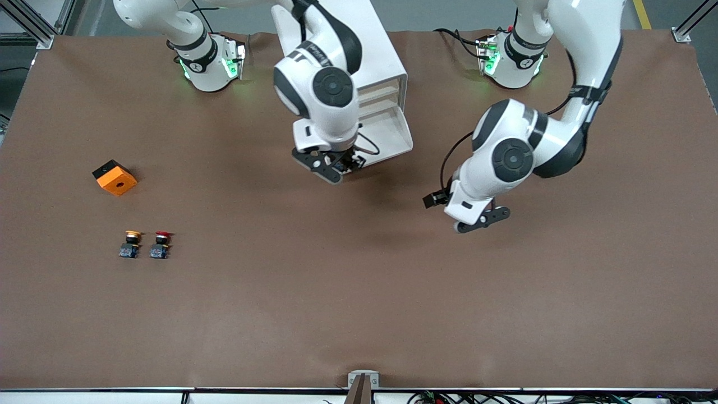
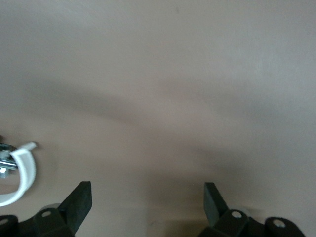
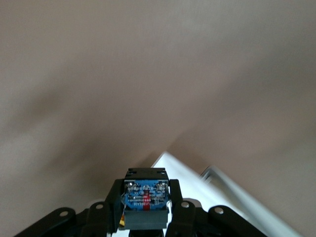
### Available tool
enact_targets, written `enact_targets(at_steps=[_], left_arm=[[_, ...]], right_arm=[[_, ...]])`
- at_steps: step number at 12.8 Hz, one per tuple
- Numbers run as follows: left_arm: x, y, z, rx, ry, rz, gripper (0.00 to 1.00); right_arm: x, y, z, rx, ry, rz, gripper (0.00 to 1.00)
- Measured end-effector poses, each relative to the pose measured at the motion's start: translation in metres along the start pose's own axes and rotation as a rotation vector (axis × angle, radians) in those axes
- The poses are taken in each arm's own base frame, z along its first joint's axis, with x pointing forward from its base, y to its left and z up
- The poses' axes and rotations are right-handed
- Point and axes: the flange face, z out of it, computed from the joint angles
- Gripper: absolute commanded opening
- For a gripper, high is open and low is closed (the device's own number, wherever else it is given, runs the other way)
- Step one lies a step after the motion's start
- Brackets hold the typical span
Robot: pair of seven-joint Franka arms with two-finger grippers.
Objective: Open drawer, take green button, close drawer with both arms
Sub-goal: 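Carry the button out with the right gripper while the left gripper reaches the drawer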
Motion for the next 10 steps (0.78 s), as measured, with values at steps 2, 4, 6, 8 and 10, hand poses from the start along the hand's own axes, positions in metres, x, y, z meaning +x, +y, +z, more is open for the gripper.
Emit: enact_targets(at_steps=[2, 4, 6, 8, 10], left_arm=[[-0.018, 0.024, 0.027, 0.002, -0.006, 0.0, 1.0], [-0.039, 0.048, 0.05, -0.004, -0.004, 0.013, 1.0], [-0.06, 0.068, 0.072, -0.004, -0.006, 0.042, 1.0], [-0.076, 0.078, 0.094, 0.011, -0.021, 0.069, 1.0], [-0.088, 0.085, 0.113, 0.032, -0.039, 0.088, 1.0]], right_arm=[[0.056, 0.027, -0.011, -0.012, -0.019, -0.095, 0.0], [0.123, 0.061, -0.015, -0.003, -0.029, -0.194, 0.0], [0.186, 0.101, -0.015, 0.007, -0.036, -0.269, 0.0], [0.246, 0.145, -0.013, 0.033, -0.023, -0.347, 0.0], [0.296, 0.185, 0.003, 0.059, 0.009, -0.404, 0.0]])
